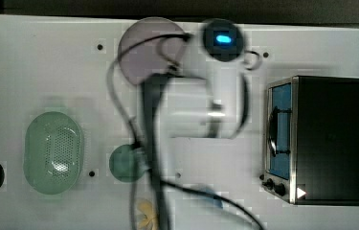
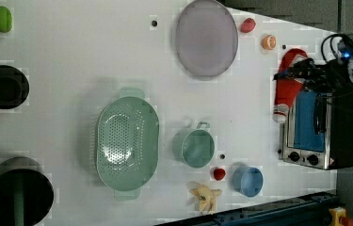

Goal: Pick ketchup from strainer and place it on the table

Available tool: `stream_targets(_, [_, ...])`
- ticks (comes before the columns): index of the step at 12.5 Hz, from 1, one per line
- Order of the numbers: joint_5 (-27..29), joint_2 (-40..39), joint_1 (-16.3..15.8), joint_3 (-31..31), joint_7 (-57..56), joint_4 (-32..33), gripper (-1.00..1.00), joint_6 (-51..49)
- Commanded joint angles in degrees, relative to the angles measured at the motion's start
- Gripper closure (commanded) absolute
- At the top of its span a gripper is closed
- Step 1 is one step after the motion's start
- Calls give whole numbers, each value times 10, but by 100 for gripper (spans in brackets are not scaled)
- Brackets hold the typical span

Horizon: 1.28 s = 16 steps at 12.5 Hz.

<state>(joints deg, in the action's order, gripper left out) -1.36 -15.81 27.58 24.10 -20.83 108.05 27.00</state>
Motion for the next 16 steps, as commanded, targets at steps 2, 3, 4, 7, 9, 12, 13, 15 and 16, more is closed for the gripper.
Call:
stream_targets(2, [-1, 6, -14, -27, -49, 60, -18, 46])
stream_targets(3, [-1, 5, -14, -30, -49, 83, -18, 77])
stream_targets(4, [-1, 3, -15, -30, -49, 107, -18, 107])
stream_targets(7, [-1, -19, -15, -30, -48, 164, -18, 168])
stream_targets(9, [-1, -44, -15, -30, -49, 180, -18, 204])
stream_targets(12, [-2, -67, -14, -39, -49, 190, -66, 244])
stream_targets(13, [-2, -64, -15, -38, -48, 190, -87, 247])
stream_targets(15, [0, -43, -15, -35, -48, 188, -100, 237])
stream_targets(16, [2, -26, -15, -33, -42, 182, -100, 229])
